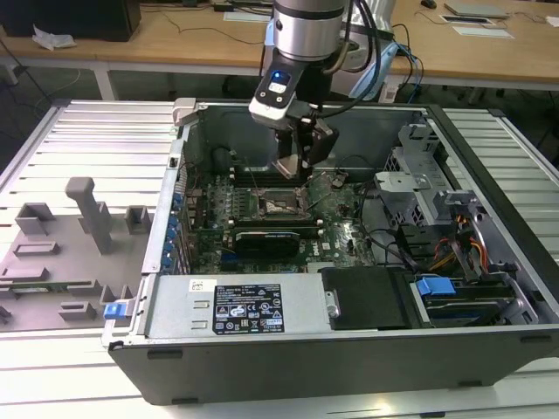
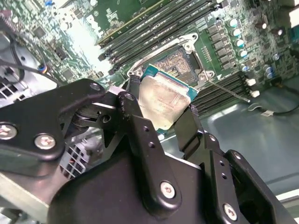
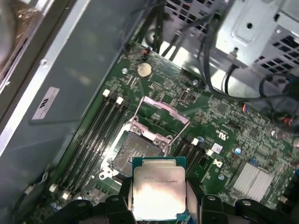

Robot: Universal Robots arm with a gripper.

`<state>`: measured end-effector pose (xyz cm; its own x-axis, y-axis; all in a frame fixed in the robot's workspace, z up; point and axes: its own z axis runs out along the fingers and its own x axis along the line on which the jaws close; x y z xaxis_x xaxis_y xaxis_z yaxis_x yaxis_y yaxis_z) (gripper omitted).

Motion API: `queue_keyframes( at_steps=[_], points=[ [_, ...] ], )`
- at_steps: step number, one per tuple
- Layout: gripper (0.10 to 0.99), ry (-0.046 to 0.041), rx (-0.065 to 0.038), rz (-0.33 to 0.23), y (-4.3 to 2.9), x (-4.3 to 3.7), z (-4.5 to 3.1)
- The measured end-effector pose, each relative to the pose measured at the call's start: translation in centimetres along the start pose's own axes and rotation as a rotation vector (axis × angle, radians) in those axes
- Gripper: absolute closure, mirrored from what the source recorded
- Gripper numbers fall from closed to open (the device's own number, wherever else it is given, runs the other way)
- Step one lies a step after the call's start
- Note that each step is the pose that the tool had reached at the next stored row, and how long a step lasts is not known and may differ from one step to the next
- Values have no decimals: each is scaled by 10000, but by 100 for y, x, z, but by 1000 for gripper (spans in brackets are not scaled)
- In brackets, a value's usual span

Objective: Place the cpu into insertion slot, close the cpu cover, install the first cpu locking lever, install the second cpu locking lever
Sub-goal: 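Place the cpu into insertion slot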

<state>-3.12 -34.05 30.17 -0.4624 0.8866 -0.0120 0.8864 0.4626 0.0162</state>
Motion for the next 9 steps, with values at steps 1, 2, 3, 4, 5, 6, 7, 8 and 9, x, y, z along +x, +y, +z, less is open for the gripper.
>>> queue_keyframes(
  at_steps=[1, 2, 3, 4, 5, 6, 7, 8, 9],
  points=[
    [545, -8, 5, 159, 0, 0, 3],
    [545, -23, 13, 444, 0, 0, 9],
    [545, -31, 19, 651, 0, 0, 12],
    [545, -36, 22, 793, 0, 0, 15],
    [545, -43, 26, 1000, 0, 0, 18],
    [545, -46, 28, 1111, 0, 0, 20],
    [545, -50, 32, 1340, 0, 0, 24],
    [545, -54, 34, 1520, 0, 0, 27],
    [545, -58, 38, 1707, 0, 0, 30]
  ],
)
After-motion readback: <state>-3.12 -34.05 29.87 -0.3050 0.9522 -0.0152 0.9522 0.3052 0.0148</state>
